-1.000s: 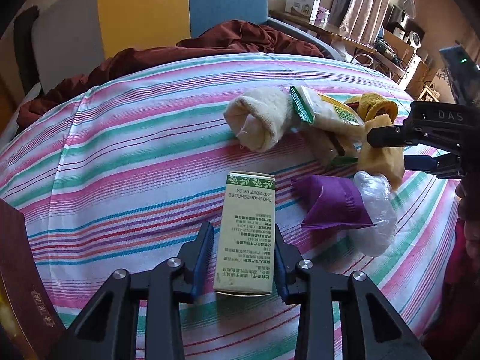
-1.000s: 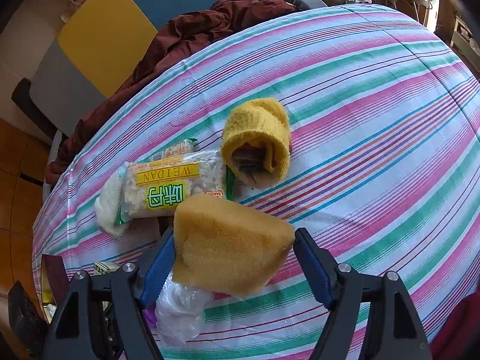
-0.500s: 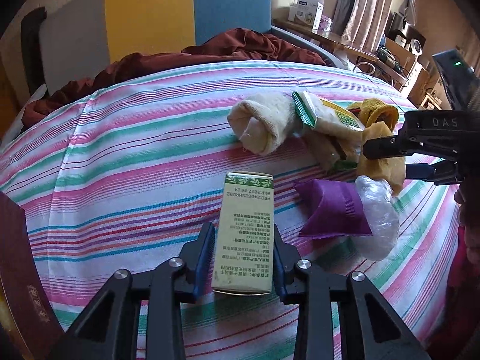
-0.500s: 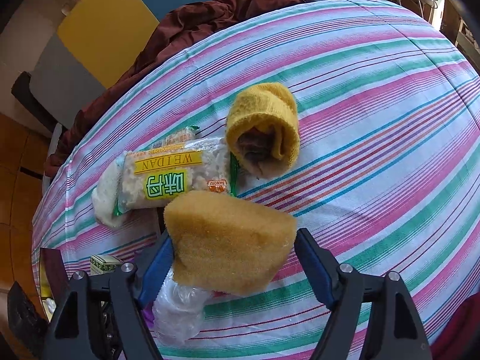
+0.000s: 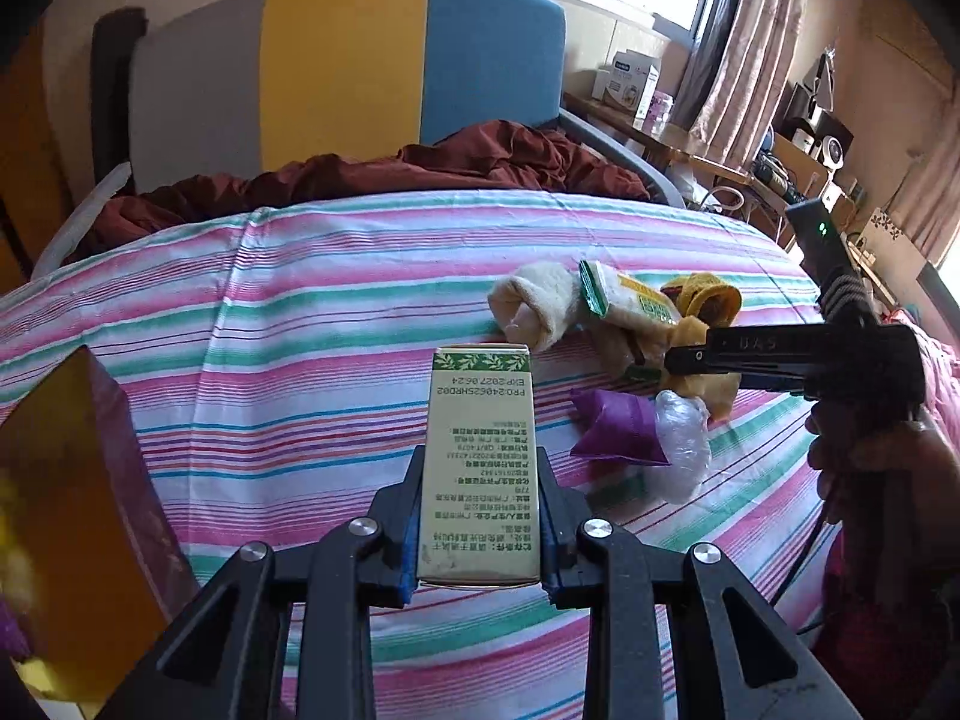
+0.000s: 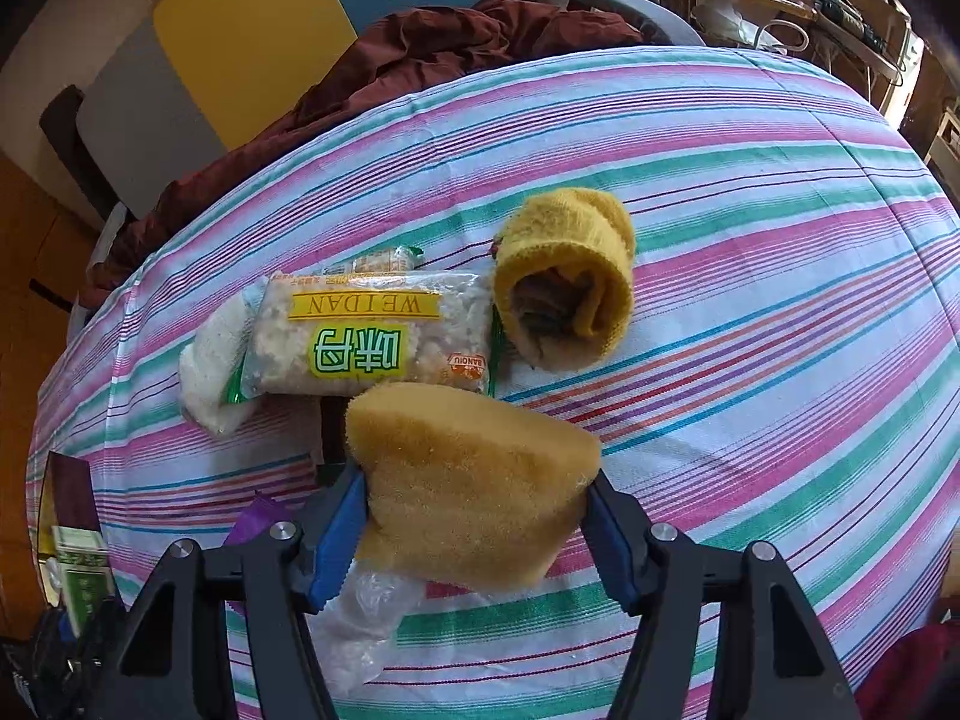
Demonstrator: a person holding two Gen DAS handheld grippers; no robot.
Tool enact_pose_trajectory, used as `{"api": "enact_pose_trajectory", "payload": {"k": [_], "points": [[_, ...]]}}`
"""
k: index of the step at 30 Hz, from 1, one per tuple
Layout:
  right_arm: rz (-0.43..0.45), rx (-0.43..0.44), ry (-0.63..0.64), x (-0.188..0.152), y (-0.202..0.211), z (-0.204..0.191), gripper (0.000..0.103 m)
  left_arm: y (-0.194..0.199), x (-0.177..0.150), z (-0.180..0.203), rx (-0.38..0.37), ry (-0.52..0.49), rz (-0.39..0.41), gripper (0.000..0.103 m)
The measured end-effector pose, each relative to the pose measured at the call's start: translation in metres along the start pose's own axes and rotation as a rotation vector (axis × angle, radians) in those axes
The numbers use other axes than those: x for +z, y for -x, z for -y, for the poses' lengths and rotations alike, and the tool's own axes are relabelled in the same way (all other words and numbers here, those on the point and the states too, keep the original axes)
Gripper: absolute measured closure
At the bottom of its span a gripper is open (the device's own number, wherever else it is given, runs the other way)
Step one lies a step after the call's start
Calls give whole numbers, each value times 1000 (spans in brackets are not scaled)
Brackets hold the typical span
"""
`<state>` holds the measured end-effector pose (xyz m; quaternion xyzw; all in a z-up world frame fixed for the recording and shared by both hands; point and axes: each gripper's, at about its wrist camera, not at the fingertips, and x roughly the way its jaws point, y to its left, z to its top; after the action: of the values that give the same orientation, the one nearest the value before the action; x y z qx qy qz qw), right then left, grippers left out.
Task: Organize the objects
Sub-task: 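Lift the green-and-white box with the left gripper and carry it over the gold tray, then lower the box into the gold tray and open the left gripper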
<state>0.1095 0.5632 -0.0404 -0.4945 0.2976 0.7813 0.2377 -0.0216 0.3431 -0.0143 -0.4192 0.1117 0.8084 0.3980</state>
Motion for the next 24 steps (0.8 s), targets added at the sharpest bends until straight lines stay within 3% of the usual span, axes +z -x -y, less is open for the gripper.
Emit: {"api": "enact_pose_trajectory", "payload": {"k": [3,8,13,17,24], "points": [[6,-14,21,24,-29,5,37,24,0,-28,32,45,13,73],[12,-28,33,20,-22,4,37,56,-4,-100,109,152,4,73],[13,-31,31,32,-40,-7,37,71,-20,-191,212,320,-72,73],[14,-33,33,37,-46,-10,37,70,-40,-253,250,471,-151,73],[13,-33,31,41,-49,-8,37,60,-53,-290,323,541,-199,73]]}}
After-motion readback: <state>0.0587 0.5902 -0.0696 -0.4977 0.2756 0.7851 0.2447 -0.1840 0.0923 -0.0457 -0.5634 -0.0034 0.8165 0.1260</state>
